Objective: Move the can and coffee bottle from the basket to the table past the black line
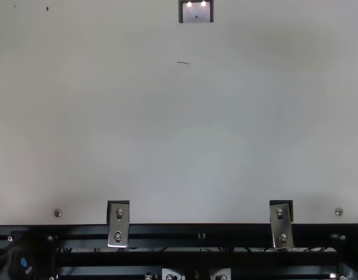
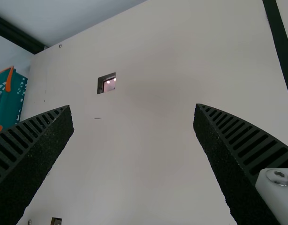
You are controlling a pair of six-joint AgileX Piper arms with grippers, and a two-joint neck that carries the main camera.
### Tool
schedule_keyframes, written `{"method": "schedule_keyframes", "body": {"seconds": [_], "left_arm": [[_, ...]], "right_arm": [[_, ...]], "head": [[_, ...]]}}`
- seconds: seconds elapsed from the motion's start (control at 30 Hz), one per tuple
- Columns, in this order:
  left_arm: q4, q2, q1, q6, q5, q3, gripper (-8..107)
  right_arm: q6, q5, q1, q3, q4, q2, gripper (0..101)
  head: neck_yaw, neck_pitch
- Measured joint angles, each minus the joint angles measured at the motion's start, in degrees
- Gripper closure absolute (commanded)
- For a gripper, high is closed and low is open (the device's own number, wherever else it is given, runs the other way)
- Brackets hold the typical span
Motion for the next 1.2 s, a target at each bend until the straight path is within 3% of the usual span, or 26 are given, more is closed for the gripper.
{"method": "schedule_keyframes", "body": {"seconds": [0.4,0.97,1.2], "left_arm": [[-5.39,-14.10,-6.15,-8.02,9.73,4.24,89],[-2.14,-28.69,-18.71,-25.48,21.92,5.82,89],[-1.00,-30.46,-20.99,-26.84,22.48,5.82,89]], "right_arm": [[0.00,0.00,0.00,0.00,0.00,0.00,0],[0.00,0.00,0.00,0.00,0.00,0.00,0],[0.00,0.00,0.00,0.00,0.00,0.00,0]], "head": [[0.00,0.00],[0.00,0.00],[0.00,0.00]]}}
